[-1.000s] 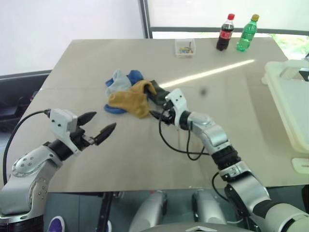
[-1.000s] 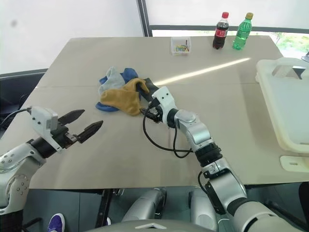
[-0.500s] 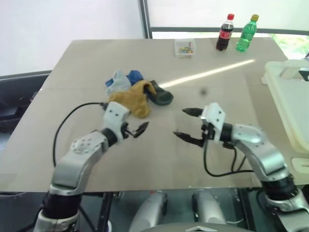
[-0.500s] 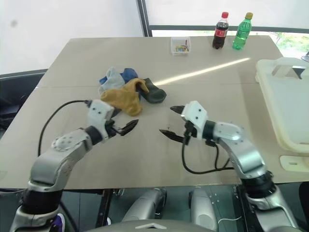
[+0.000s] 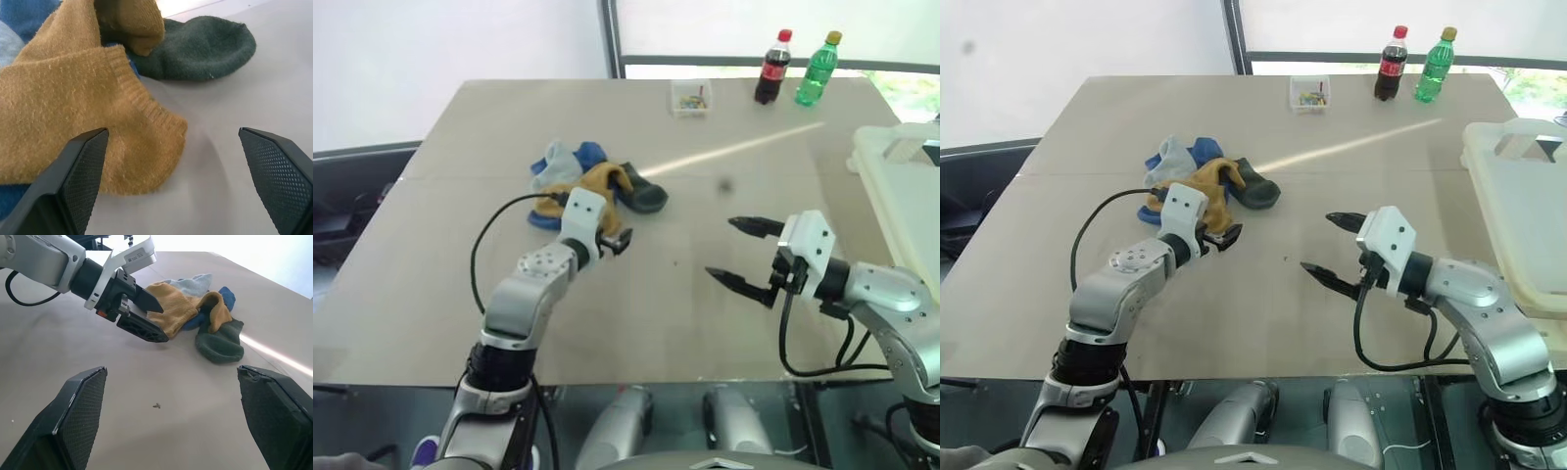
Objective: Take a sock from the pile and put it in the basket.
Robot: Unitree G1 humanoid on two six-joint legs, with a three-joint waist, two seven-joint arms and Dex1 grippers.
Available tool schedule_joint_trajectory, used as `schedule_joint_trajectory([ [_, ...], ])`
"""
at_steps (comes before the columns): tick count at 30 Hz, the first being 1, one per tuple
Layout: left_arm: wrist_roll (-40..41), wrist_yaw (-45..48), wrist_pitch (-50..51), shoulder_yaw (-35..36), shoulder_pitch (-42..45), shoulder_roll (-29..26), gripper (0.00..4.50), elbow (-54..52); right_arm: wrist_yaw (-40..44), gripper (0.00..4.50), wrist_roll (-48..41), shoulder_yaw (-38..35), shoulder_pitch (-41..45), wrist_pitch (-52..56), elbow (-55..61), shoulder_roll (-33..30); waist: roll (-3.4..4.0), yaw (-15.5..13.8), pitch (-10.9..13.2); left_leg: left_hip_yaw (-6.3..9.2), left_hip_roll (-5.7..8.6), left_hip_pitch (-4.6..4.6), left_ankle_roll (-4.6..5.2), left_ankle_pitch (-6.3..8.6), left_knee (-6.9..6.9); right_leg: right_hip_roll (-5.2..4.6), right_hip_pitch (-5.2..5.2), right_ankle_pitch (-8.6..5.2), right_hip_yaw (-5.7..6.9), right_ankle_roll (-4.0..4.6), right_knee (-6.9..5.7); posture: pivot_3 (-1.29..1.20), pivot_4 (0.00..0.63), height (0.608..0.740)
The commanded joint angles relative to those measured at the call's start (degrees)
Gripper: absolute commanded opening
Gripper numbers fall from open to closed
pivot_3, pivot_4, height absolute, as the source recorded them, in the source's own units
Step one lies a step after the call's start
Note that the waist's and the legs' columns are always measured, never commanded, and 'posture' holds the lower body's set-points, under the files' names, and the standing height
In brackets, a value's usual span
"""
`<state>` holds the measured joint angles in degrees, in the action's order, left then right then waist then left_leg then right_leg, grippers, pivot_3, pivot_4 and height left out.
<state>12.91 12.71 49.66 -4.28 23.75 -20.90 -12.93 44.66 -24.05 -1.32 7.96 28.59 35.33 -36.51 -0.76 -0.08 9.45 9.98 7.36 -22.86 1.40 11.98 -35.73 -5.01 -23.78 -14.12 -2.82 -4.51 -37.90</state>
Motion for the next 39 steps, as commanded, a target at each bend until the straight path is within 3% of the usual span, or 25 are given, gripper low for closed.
schedule_joint_trajectory([
  [1,-1.53,-0.23,-1.50,-0.28,2.20,1.07,4.50,1.66,-0.75,4.39,-1.26,-3.67,-2.06,-0.87,3.30,-0.96,-0.01,-0.50,0.01,0.00,0.00,-0.01,0.00,0.00,-0.02,0.00,0.00,0.00,0.01,0.00,0.00,0.00,0.150,0.739],
  [14,-3.81,1.71,-5.38,-0.77,4.20,2.35,4.50,7.71,-4.07,4.39,0.00,-2.70,-0.17,-2.65,2.56,-0.13,-0.02,-0.68,0.01,-0.01,0.00,-0.05,-0.01,0.00,-0.23,0.00,0.05,0.02,0.01,-0.04,-0.02,0.00,0.150,0.739],
  [20,-5.27,2.29,-7.48,-1.35,3.83,3.03,2.04,8.44,-4.18,4.50,0.91,-2.07,0.02,-3.63,1.86,-0.26,-0.02,-0.69,0.01,-0.01,0.00,-0.05,-0.03,-0.01,-0.26,0.00,0.06,0.03,0.01,-0.05,-0.02,0.00,0.150,0.739],
  [21,-5.51,2.35,-7.61,-1.34,3.60,2.97,1.86,8.20,-4.11,4.50,0.97,-2.07,0.00,-3.76,1.77,-0.30,-0.02,-0.69,0.01,-0.01,0.00,-0.05,-0.03,-0.01,-0.26,0.00,0.06,0.03,0.01,-0.05,-0.02,0.00,0.150,0.739],
  [23,-5.96,2.47,-7.73,-1.28,3.11,2.72,1.05,7.61,-4.08,4.50,1.11,-1.93,0.01,-3.99,1.58,-0.28,-0.02,-0.69,0.01,-0.01,0.00,-0.05,-0.02,-0.01,-0.27,0.00,0.07,0.03,0.01,-0.05,-0.02,0.00,0.150,0.739],
  [29,-8.38,1.56,-7.97,-1.02,2.09,1.36,1.05,6.13,-3.64,4.50,1.78,-1.54,0.09,-5.28,0.71,-0.25,-0.02,-0.62,0.01,-0.01,0.00,-0.05,-0.02,0.00,-0.27,0.01,0.07,0.03,0.00,-0.06,-0.02,0.00,0.150,0.739],
  [32,-8.24,2.12,-7.57,-0.70,1.77,1.04,1.79,4.90,-3.41,4.50,2.05,-1.31,0.25,-6.04,0.15,-0.16,-0.02,-0.64,0.01,-0.01,0.00,-0.05,-0.01,0.00,-0.27,0.01,0.07,0.03,0.01,-0.06,-0.02,0.00,0.150,0.739],
  [35,-8.35,3.32,-7.74,-1.92,1.40,0.53,3.23,3.07,-3.26,4.50,2.46,-0.92,0.53,-6.61,-0.42,-0.14,-0.02,-0.65,0.01,-0.01,0.00,-0.05,-0.02,0.00,-0.27,0.01,0.07,0.03,0.00,-0.06,-0.02,0.00,0.150,0.739],
  [39,-9.82,3.79,-8.13,-4.29,1.63,0.39,3.23,2.15,-3.45,4.50,3.09,-0.23,0.90,-7.21,-0.71,0.04,-0.02,-0.70,0.01,-0.01,0.01,-0.05,-0.02,0.00,-0.28,0.00,0.09,0.03,0.01,-0.06,-0.02,0.00,0.150,0.739],
])
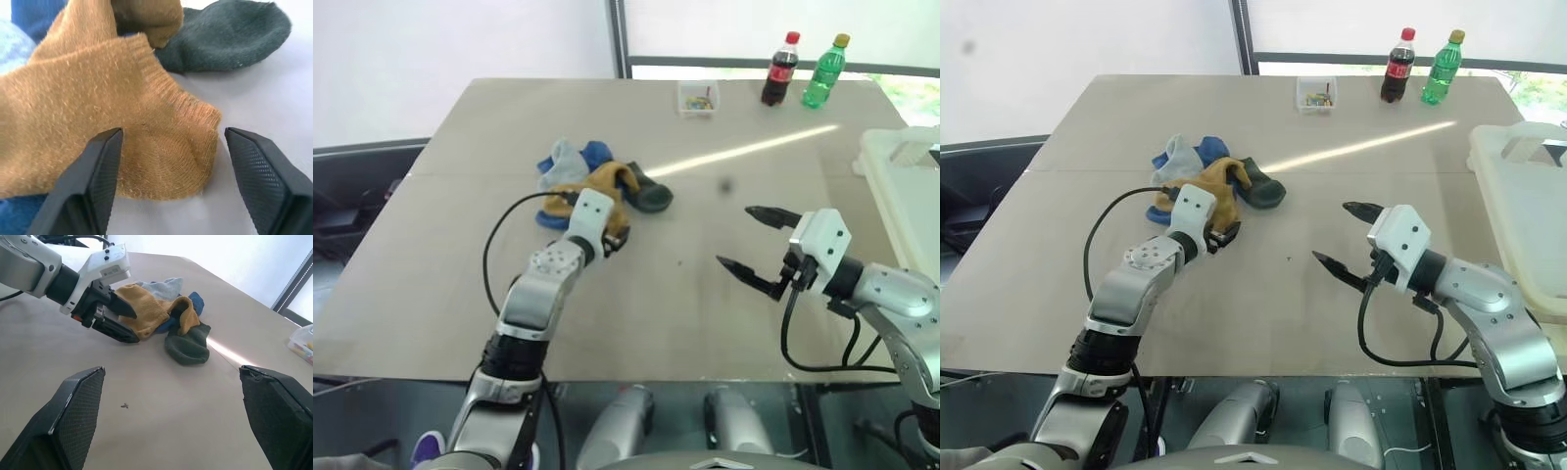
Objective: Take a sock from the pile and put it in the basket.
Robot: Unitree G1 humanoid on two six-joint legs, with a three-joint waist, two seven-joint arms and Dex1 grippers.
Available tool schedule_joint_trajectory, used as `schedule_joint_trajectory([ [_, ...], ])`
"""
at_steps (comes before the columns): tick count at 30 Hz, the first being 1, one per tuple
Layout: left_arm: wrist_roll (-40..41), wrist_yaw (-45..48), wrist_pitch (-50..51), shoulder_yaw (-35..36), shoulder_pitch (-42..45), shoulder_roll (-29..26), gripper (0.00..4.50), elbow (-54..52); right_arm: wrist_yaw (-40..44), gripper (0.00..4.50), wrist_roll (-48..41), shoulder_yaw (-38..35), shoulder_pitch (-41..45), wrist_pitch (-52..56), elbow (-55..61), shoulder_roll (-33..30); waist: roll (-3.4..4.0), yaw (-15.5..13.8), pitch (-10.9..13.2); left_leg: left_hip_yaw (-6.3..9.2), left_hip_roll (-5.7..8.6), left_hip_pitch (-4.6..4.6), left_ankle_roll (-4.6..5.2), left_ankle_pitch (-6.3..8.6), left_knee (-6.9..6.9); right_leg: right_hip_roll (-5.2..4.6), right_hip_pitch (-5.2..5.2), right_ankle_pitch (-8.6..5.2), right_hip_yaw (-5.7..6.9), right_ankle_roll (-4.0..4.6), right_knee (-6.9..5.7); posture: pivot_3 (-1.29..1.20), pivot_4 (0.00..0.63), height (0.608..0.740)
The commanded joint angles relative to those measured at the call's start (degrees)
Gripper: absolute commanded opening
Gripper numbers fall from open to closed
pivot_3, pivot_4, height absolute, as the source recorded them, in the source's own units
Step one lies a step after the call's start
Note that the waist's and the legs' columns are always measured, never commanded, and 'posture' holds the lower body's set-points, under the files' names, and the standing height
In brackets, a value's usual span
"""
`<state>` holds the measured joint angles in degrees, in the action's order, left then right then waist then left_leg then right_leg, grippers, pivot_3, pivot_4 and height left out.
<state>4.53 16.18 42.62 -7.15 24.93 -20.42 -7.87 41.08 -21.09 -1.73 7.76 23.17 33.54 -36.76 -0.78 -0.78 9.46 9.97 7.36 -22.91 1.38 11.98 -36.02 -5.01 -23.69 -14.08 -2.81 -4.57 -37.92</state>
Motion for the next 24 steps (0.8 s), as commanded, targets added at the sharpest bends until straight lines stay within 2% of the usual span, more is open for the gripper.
schedule_joint_trajectory([
  [1,-1.88,0.33,-1.22,-1.96,0.62,-0.04,3.23,-2.87,0.13,4.50,0.25,0.28,1.14,-1.95,0.98,0.32,0.00,0.02,0.00,0.00,0.00,0.00,0.00,0.00,0.00,0.00,0.00,0.00,0.00,0.00,0.00,0.00,0.150,0.739],
  [7,-3.81,-0.65,-1.33,-2.98,0.63,0.70,3.23,-0.96,0.21,4.50,0.28,0.35,0.53,-2.30,1.16,-0.03,0.00,0.05,0.00,0.00,0.00,0.00,0.00,0.00,0.00,0.01,0.00,0.00,0.00,0.00,0.00,0.00,0.150,0.739],
  [10,-4.53,-1.46,-1.06,-2.75,0.98,1.90,2.34,1.29,0.52,4.50,0.00,-0.13,0.45,-2.12,1.16,-0.45,0.00,-0.01,0.00,0.00,0.00,0.00,0.00,0.00,-0.01,0.01,0.01,0.00,0.00,0.00,0.00,0.00,0.150,0.739],
  [13,-4.94,-1.31,-1.99,-2.83,1.13,2.60,0.90,2.41,0.65,4.50,-0.10,-0.44,0.47,-2.09,1.08,-0.64,0.00,0.01,0.00,0.01,0.00,0.01,0.01,0.01,-0.04,0.00,0.04,0.00,0.02,-0.01,0.00,0.00,0.150,0.739],
  [15,-5.20,-1.24,-2.32,-2.82,1.30,2.99,0.13,2.82,0.71,4.50,-0.15,-0.62,0.42,-2.04,1.13,-0.74,0.00,0.00,0.00,0.01,0.00,0.02,0.04,0.03,-0.04,0.00,0.04,0.00,0.01,-0.01,-0.01,0.00,0.150,0.739],
  [24,-3.66,0.71,-1.21,-0.14,-0.09,2.50,0.13,0.24,0.52,4.50,-0.04,-0.93,-0.08,-2.03,1.53,-0.84,0.00,0.02,-0.01,0.02,0.00,0.02,0.05,0.03,-0.07,0.00,0.06,0.01,0.03,-0.02,-0.01,0.00,0.150,0.739],
])
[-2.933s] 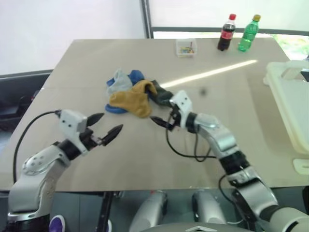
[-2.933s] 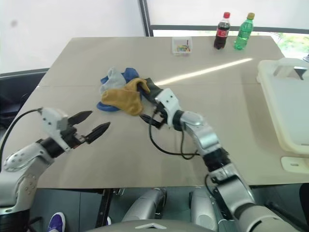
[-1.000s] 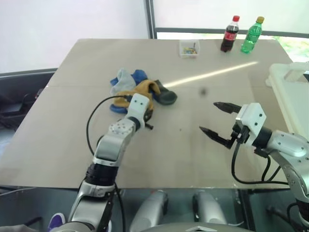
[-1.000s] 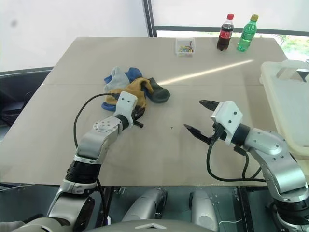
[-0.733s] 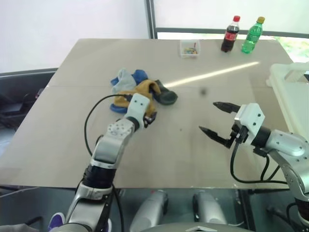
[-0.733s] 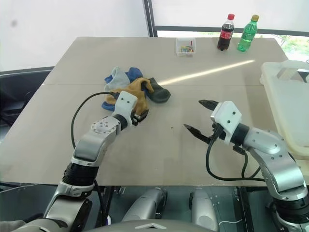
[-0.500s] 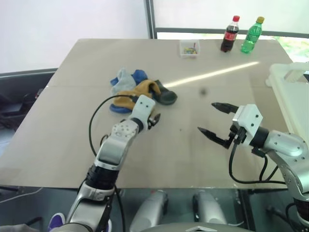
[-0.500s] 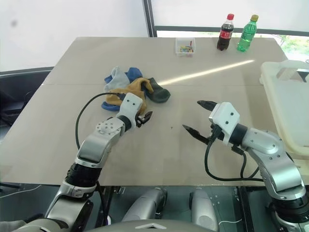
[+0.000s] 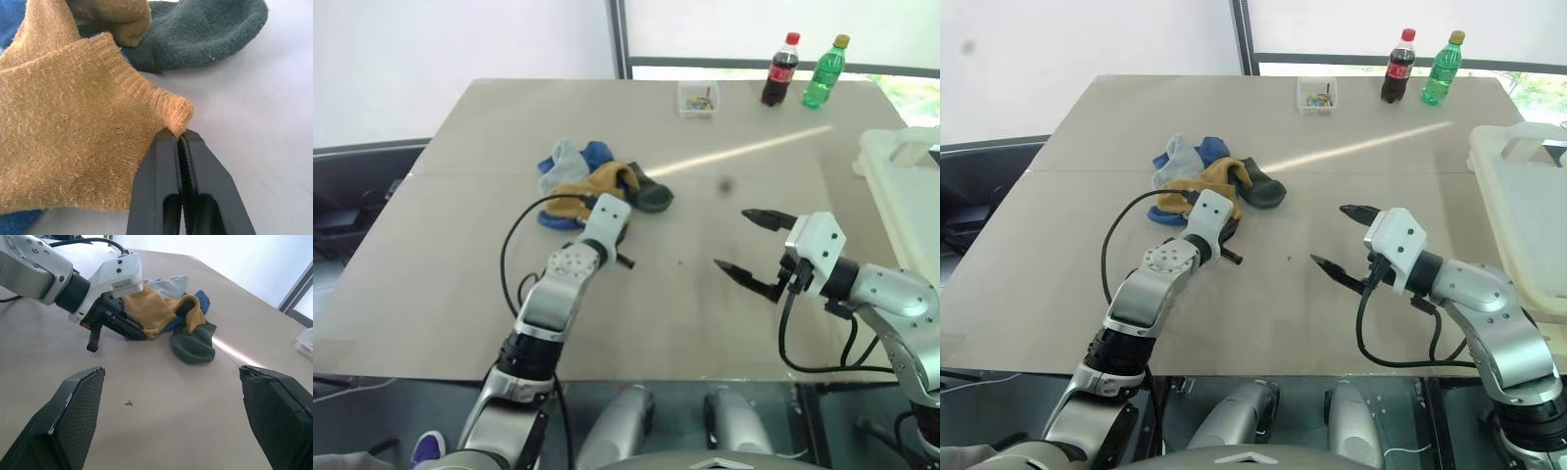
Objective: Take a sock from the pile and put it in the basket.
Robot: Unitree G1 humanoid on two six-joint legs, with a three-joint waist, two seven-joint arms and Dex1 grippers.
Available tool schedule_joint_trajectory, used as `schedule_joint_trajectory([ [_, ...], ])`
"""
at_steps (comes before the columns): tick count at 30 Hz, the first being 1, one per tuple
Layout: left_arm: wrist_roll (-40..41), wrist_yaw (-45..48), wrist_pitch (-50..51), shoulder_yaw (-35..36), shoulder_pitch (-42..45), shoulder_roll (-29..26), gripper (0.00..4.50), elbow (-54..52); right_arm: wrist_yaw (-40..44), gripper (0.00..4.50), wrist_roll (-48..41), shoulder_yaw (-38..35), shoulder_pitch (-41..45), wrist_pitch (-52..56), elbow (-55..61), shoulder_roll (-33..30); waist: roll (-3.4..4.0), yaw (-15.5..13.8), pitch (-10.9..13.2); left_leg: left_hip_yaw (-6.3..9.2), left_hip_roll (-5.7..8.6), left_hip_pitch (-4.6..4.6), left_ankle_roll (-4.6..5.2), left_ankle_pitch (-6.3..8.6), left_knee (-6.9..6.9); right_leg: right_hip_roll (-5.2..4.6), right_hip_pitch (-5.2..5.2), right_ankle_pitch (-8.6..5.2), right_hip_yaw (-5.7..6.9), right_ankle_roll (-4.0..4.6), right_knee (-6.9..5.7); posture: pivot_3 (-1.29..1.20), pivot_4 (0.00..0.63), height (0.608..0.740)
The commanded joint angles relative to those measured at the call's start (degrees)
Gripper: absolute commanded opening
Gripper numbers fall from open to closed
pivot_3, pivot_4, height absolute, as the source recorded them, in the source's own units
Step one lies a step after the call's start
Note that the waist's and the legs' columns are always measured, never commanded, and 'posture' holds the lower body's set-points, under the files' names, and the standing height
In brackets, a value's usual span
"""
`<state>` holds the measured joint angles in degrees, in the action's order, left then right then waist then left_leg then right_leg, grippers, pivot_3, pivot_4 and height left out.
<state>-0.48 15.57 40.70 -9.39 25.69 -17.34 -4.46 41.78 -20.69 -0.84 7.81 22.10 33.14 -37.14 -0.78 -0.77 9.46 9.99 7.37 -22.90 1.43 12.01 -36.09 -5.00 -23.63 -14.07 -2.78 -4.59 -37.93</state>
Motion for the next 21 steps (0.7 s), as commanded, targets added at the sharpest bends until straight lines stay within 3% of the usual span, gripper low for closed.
schedule_joint_trajectory([
  [1,2.20,2.29,1.21,2.59,-1.49,-0.92,0.13,-4.51,-0.20,4.50,-0.40,-1.85,-0.26,-1.03,1.95,-0.43,0.00,0.05,0.00,0.00,0.00,0.00,0.00,0.00,0.00,0.00,0.00,0.00,0.00,0.00,0.00,0.00,0.150,0.739],
  [11,10.26,7.50,11.93,7.35,-5.44,-3.71,0.13,-14.33,-0.29,4.50,-0.20,-1.59,-0.94,-1.78,1.78,-0.03,0.00,0.02,0.00,0.00,0.00,0.00,0.03,0.02,-0.02,0.00,0.00,0.00,0.00,0.00,0.00,0.00,0.150,0.739],
  [21,21.80,14.07,29.26,5.00,-3.85,-4.04,0.13,-20.41,-0.58,4.50,-0.50,-2.80,-2.72,-1.54,2.76,-0.58,0.00,0.03,0.00,0.01,0.00,0.00,0.06,0.04,-0.03,0.01,0.02,0.00,0.01,0.00,0.00,0.00,0.150,0.739],
])
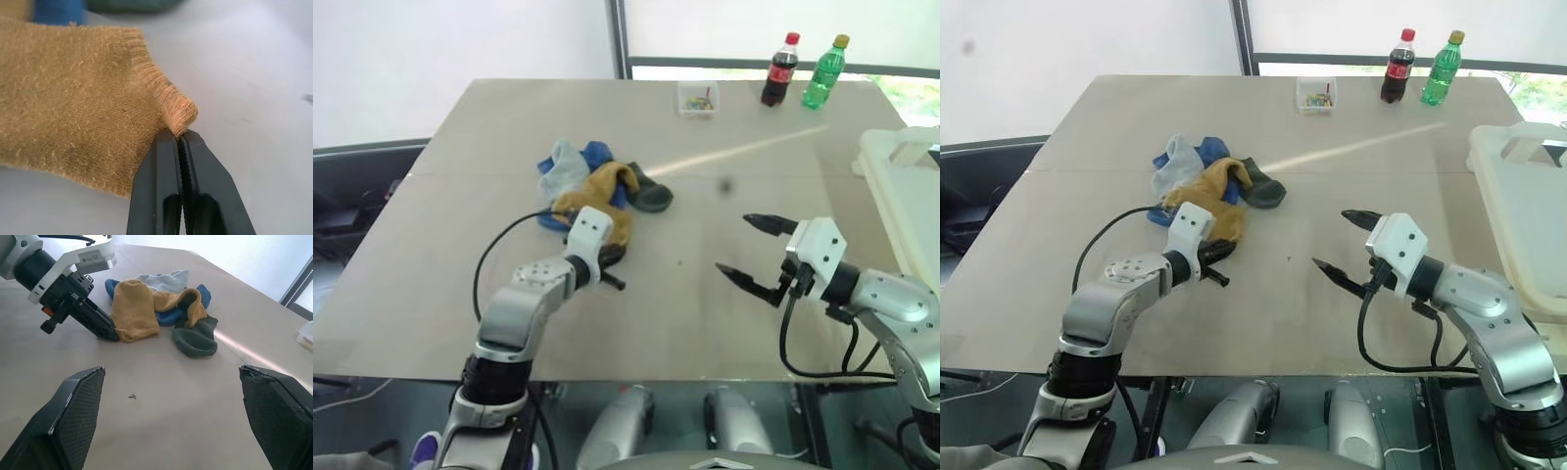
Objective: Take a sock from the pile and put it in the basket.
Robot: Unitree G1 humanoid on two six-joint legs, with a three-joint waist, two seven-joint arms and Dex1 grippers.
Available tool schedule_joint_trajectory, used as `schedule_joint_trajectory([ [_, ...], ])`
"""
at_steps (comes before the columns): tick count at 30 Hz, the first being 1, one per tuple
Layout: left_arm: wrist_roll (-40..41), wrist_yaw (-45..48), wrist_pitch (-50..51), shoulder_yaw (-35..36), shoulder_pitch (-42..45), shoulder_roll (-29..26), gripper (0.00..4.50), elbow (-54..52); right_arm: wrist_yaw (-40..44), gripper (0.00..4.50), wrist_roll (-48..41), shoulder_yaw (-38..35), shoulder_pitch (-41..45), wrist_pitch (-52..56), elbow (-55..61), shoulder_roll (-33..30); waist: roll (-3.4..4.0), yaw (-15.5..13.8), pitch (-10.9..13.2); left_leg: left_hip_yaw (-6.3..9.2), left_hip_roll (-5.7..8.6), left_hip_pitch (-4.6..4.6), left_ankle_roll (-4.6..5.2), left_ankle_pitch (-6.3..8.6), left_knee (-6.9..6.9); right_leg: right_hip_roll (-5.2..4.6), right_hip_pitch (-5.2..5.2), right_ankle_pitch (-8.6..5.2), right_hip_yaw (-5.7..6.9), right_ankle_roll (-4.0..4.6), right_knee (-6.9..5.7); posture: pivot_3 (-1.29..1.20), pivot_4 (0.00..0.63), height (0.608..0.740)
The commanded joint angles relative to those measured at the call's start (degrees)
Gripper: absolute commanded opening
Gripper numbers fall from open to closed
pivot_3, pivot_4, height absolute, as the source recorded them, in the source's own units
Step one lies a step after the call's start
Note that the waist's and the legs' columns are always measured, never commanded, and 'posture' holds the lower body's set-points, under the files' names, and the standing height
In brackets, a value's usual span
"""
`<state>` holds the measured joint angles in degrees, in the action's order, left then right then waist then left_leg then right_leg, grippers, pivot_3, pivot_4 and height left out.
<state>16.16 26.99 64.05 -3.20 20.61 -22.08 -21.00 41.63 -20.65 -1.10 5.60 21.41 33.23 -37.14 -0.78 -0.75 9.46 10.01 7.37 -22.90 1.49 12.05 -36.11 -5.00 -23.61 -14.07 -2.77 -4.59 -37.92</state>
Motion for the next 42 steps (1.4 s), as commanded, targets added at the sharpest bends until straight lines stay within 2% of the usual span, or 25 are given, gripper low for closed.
schedule_joint_trajectory([
  [1,6.81,3.14,7.97,-1.03,1.59,1.23,0.13,-4.50,-0.49,4.50,-0.59,-2.75,-0.76,-0.75,2.89,-0.67,0.00,-0.01,0.00,0.00,0.00,0.00,0.01,0.01,0.00,0.00,0.00,0.00,0.00,0.00,0.00,0.00,0.150,0.739],
  [8,16.38,5.91,23.01,2.09,9.62,6.53,0.13,0.14,-1.40,4.50,-0.92,-4.68,-3.04,0.45,5.07,-1.41,-0.02,-0.04,0.01,0.06,0.00,0.00,0.09,0.05,-0.06,0.03,0.03,0.00,0.07,-0.01,-0.02,0.00,0.150,0.739],
  [14,19.48,6.14,26.25,2.41,16.58,12.30,0.13,8.25,-2.13,4.50,-1.50,-6.47,-4.77,2.06,7.06,-1.98,-0.03,0.06,0.02,0.01,0.00,-0.01,-0.08,-0.04,-0.16,0.04,0.05,-0.01,0.03,-0.02,-0.02,0.00,0.150,0.739],
  [19,19.74,6.28,24.87,-0.98,19.00,16.33,0.13,13.45,-2.17,4.50,-2.97,-9.65,-8.44,3.59,9.82,-2.90,-0.04,-0.08,0.03,0.02,0.00,-0.04,-0.11,-0.06,-0.16,0.02,0.05,-0.01,0.05,-0.02,-0.01,0.00,0.150,0.739],
  [23,18.73,6.36,21.65,-3.51,20.71,17.94,0.13,18.39,0.26,4.50,-5.56,-14.77,-15.05,4.13,12.83,-4.55,-0.06,-0.13,0.03,0.01,0.01,-0.06,-0.09,-0.05,-0.16,0.02,0.05,-0.01,0.04,-0.02,0.02,0.00,0.150,0.739],
  [29,18.65,6.94,18.71,-5.11,22.70,18.34,0.13,22.91,4.63,4.50,-8.31,-24.22,-26.04,3.17,15.36,-6.24,-0.07,-0.01,0.04,-0.05,0.00,-0.06,0.12,0.08,-0.18,0.02,0.05,-0.01,-0.01,-0.04,0.01,0.00,0.150,0.739],
  [33,18.49,7.12,17.22,-5.58,23.24,18.15,0.13,24.49,6.74,4.50,-9.07,-27.98,-29.71,1.90,15.43,-6.18,-0.07,-0.07,0.04,-0.06,0.00,-0.05,0.13,0.08,-0.20,0.02,0.06,-0.01,-0.02,-0.06,0.01,0.00,0.150,0.739],
  [36,18.25,7.15,16.93,-6.12,23.31,17.51,0.98,24.96,8.24,4.50,-9.45,-29.89,-31.43,1.02,15.12,-6.26,-0.08,-0.10,0.05,-0.08,0.00,-0.05,0.13,0.09,-0.21,0.02,0.07,0.00,-0.04,-0.09,0.01,0.00,0.150,0.739],
  [39,19.51,7.09,18.16,-3.96,23.26,16.91,2.37,23.69,8.17,4.50,-10.02,-29.97,-31.58,1.19,15.04,-6.23,-0.08,-0.07,0.05,-0.09,0.00,-0.05,0.13,0.09,-0.21,0.02,0.07,0.00,-0.05,-0.09,0.01,0.00,0.150,0.739],
  [42,22.00,10.35,17.17,-2.75,21.34,11.52,3.83,16.73,5.72,4.50,-13.16,-28.79,-29.98,6.19,15.03,-6.67,-0.09,0.06,0.06,-0.10,-0.04,-0.05,0.13,0.09,-0.21,-0.01,0.05,0.00,-0.08,-0.08,0.01,0.00,0.150,0.739],
])
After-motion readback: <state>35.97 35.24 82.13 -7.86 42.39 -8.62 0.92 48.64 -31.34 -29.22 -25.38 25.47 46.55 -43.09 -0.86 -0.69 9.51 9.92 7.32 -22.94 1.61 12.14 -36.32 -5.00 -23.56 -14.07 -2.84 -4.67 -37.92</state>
